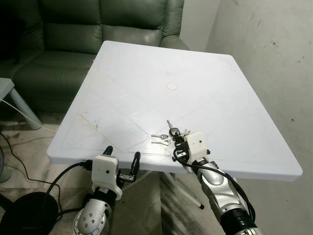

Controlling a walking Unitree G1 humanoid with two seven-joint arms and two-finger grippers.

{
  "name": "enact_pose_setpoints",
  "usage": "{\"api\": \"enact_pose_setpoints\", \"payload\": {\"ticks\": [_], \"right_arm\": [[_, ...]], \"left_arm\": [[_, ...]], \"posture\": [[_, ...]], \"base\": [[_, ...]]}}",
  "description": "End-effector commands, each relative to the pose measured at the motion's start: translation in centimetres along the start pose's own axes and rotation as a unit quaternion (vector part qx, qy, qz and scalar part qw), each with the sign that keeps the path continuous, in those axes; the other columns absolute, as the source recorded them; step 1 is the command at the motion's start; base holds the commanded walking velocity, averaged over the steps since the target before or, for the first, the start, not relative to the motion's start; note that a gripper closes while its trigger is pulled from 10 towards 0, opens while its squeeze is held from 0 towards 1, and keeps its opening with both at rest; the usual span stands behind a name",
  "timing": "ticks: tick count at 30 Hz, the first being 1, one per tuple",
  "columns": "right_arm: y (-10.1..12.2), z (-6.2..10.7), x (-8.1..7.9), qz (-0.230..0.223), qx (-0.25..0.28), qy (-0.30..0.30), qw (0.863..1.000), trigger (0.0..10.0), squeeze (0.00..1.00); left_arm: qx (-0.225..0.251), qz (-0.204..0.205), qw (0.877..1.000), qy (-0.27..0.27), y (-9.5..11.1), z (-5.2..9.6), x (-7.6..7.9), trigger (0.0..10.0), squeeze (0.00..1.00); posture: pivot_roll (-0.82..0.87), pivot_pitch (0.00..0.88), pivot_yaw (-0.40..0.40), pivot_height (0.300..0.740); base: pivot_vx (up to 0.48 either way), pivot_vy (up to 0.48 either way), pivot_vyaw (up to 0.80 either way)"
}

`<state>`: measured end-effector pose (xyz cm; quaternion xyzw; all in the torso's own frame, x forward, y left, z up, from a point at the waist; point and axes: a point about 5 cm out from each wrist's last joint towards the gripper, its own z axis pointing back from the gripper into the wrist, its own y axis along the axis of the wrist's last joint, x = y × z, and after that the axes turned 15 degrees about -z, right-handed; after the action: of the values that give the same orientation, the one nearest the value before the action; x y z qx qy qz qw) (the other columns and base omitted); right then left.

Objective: Hang keys on a hook

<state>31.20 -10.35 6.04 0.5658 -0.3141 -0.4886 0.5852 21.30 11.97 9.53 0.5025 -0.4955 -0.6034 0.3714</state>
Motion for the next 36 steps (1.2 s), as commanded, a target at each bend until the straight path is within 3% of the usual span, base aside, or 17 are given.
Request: {"api": "enact_pose_setpoints", "payload": {"ticks": [1, 4, 5, 7, 8, 12, 14, 19, 22, 28, 36], "right_arm": [[-0.1, 0.1, 0.5, 0.0, -0.006, -0.012, 1.0, 0.0, 0.0], [0.2, 0.1, 0.5, 0.001, 0.01, -0.014, 1.0, 0.4, 0.0], [1.0, 0.3, 0.4, 0.012, 0.048, 0.005, 0.999, 2.7, 0.0], [1.4, 0.5, 0.3, 0.021, 0.066, 0.015, 0.997, 2.7, 0.0], [1.7, 0.5, 0.3, 0.029, 0.077, 0.02, 0.996, 10.0, 0.0], [3.8, 1.0, 0.4, 0.03, 0.15, 0.025, 0.988, 10.0, 0.0], [4.1, 1.1, 0.4, 0.03, 0.157, 0.027, 0.987, 10.0, 0.0], [5.9, 1.6, 1.1, -0.013, 0.21, 0.017, 0.978, 10.0, 0.0], [6.3, 1.9, 1.4, -0.033, 0.222, 0.01, 0.974, 10.0, 0.0], [6.6, 3.1, 1.5, -0.026, 0.239, 0.002, 0.971, 10.0, 0.0], [5.9, 3.8, 1.3, -0.04, 0.228, -0.014, 0.973, 10.0, 0.0]], "left_arm": [[0.001, -0.002, 1.0, -0.002, 0.3, 0.1, 0.2, 10.0, 0.0], [0.001, -0.003, 1.0, -0.002, 0.3, 0.0, 0.2, 10.0, 0.0], [0.002, -0.003, 1.0, -0.002, 0.3, -0.1, 0.2, 10.0, 0.0], [0.002, -0.003, 1.0, -0.002, 0.3, -0.1, 0.2, 10.0, 0.0], [0.003, -0.003, 1.0, -0.002, 0.3, -0.2, 0.1, 10.0, 0.0], [0.013, -0.013, 1.0, -0.004, 0.5, -0.9, -0.1, 10.0, 0.0], [0.015, -0.014, 1.0, -0.004, 0.6, -1.0, -0.2, 10.0, 0.0], [0.034, -0.023, 0.999, 0.003, 1.2, -3.0, -1.4, 10.0, 0.0], [0.038, -0.016, 0.999, 0.014, 1.5, -3.8, -2.2, 10.0, 0.0], [0.05, 0.012, 0.998, 0.043, 2.2, -5.6, -4.4, 10.0, 0.0], [0.057, -0.007, 0.998, 0.039, 2.2, -7.0, -5.4, 10.0, 0.0]], "posture": [[0.09, 0.057, -0.1, 0.74], [0.09, 0.058, -0.099, 0.74], [0.09, 0.058, -0.099, 0.74], [0.09, 0.058, -0.099, 0.74], [0.09, 0.049, -0.097, 0.74], [0.08, 0.034, -0.088, 0.74], [0.08, 0.034, -0.088, 0.74], [0.05, 0.0, -0.062, 0.74], [0.05, 0.0, -0.06, 0.74], [0.03, 0.0, -0.047, 0.74], [-0.01, 0.0, -0.028, 0.74]], "base": [[0.0, 0.0, 0.0], [0.0, 0.0, 0.0], [0.0, 0.0, 0.0], [0.0, 0.0, 0.0], [0.0, 0.0, 0.0], [0.0, 0.0, 0.0], [0.0, 0.0, 0.0], [0.0, 0.0, 0.0], [0.0, 0.0, 0.0], [0.0, 0.0, 0.0], [0.0, 0.0, 0.0]]}}
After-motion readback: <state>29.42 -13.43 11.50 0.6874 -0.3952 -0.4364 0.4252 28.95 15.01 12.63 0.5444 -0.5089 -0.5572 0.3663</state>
